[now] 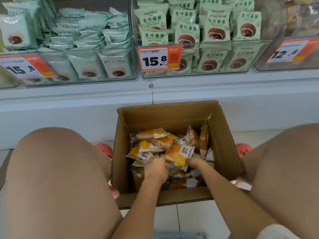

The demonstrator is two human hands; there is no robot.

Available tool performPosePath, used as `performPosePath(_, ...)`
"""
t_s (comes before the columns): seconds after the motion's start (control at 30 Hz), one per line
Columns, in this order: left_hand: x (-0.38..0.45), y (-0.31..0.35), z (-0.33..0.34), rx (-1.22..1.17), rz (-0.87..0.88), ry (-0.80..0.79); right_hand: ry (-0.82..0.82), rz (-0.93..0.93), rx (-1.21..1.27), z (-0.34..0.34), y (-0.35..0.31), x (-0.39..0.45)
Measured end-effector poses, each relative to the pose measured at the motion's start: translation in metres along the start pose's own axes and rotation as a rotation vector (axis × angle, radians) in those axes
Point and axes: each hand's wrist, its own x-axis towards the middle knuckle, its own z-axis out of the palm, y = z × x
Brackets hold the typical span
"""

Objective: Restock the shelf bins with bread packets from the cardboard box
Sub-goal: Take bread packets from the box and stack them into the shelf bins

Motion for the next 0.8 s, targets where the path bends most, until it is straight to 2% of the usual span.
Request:
performPosePath(0.1, -0.003, -0.004, 0.007, -0.153, -0.088, -0.001, 0.082, 0.01, 0.125, 0.005, 0.007, -0.001)
performPosePath(0.17, -0.004, -0.007, 0.008, -0.391, -0.194, -0.018, 0.107, -0.037, 0.298, 0.006, 0.002, -0.007)
performPosePath(0.23, -0.005, -0.007, 0.005, -0.721, -0.324, -0.02, 0.122, -0.096, 0.495, 0.009, -0.008, -0.017)
performPosePath(0.33, -0.006, -0.007, -0.009, -1.389, -0.598, -0.101, 0.159, -0.168, 0.767, 0.008, -0.022, -0.051)
performPosePath(0.37, -0.007, -0.008, -0.014, -1.571, -0.646, -0.145, 0.168, -0.192, 0.805, 0.006, -0.023, -0.064)
performPosePath(0.43, -0.008, -0.012, -0.021, -1.777, -0.655, -0.209, 0.148, -0.246, 0.854, -0.001, -0.018, -0.088)
performPosePath(0.6, -0.015, -0.018, -0.035, -1.854, -0.462, -0.195, 0.014, -0.439, 0.78, -0.037, -0.013, -0.119)
performPosePath(0.7, -0.015, -0.01, -0.055, -1.776, -0.306, -0.192, 0.01, -0.502, 0.729, -0.05, -0.014, -0.122)
performPosePath(0.8, -0.014, 0.0, -0.075, -1.647, -0.182, -0.031, 0.079, -0.488, 0.811, -0.051, -0.013, -0.121)
